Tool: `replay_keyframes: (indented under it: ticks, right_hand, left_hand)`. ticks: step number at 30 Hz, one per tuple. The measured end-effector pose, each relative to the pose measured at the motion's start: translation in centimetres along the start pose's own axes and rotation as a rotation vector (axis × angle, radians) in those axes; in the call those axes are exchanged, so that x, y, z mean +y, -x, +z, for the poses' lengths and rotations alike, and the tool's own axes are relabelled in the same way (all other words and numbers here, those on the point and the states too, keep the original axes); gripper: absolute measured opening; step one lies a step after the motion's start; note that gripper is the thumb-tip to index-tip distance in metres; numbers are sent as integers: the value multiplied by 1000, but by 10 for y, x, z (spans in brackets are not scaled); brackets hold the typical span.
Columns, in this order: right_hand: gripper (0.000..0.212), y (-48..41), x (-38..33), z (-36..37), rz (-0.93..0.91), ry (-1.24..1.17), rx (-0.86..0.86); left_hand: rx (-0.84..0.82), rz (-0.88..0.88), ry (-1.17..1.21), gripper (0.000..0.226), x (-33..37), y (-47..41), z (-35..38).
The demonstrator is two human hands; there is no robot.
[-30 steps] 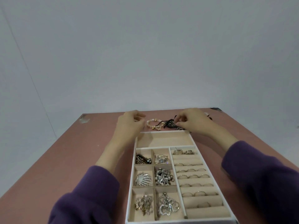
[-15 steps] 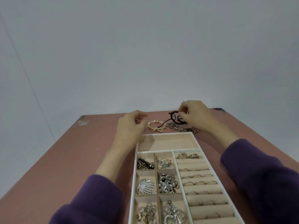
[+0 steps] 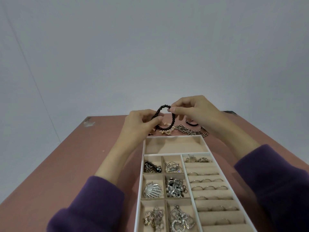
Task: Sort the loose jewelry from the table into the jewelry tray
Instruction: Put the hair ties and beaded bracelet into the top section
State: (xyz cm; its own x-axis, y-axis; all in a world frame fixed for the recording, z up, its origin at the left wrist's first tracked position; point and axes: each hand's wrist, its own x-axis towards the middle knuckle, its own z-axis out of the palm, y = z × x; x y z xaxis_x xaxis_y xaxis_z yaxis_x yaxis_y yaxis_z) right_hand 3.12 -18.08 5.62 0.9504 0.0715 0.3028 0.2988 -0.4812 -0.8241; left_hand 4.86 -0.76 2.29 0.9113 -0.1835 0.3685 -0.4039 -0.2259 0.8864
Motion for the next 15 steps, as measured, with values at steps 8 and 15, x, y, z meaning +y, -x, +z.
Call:
replay_keyframes:
  ticks: [8,15]
  right_hand:
    - [13,0,7,-3,59,9,55]
    - [11,-1,11,-2,93,39,52]
  left_hand:
    - [-227,-82,-99,18,-1,3,-6]
    - [-336,-39,-464,15,-7,5,-2]
